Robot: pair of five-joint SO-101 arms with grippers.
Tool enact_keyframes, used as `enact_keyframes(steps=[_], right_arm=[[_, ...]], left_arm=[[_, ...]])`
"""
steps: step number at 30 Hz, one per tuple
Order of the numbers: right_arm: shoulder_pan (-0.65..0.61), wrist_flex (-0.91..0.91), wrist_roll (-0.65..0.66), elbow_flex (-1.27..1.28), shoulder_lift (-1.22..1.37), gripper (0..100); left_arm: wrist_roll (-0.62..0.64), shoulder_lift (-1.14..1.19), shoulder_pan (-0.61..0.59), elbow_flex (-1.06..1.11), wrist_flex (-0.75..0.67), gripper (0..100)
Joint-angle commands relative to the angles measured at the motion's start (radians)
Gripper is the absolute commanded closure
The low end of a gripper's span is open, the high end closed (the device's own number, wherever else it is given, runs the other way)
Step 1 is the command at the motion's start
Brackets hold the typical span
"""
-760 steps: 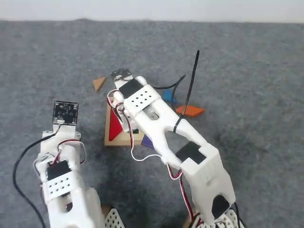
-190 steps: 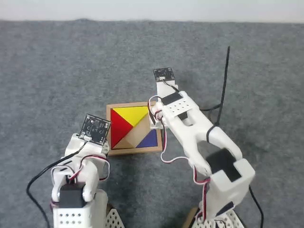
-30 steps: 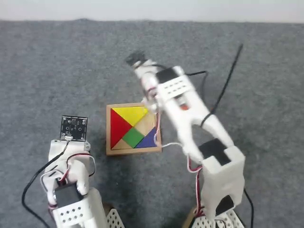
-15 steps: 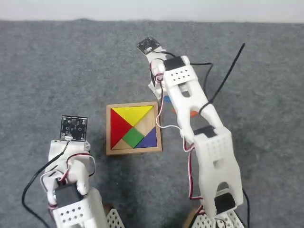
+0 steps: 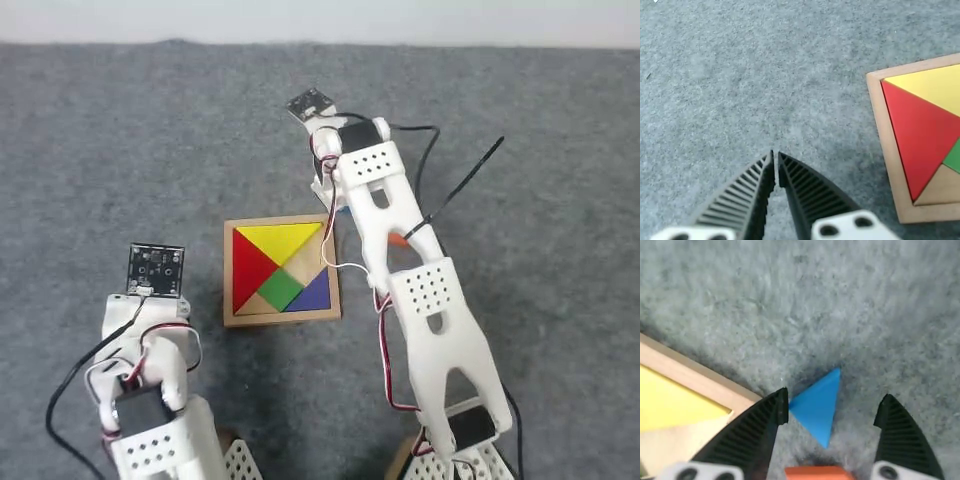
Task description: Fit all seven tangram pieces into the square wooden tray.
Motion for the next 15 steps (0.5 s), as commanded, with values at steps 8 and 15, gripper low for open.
enact_keyframes(steps=[8,15], right_arm=[[-0.001,0.051,0.011,-0.1,0.021,71.9],[0.002,0.051,0.011,-0.1,0.022,85.1]], left_arm=[[0.008,-0.009,-0.006,-0.01,-0.023,99],[0.008,-0.009,-0.006,-0.01,-0.023,99]])
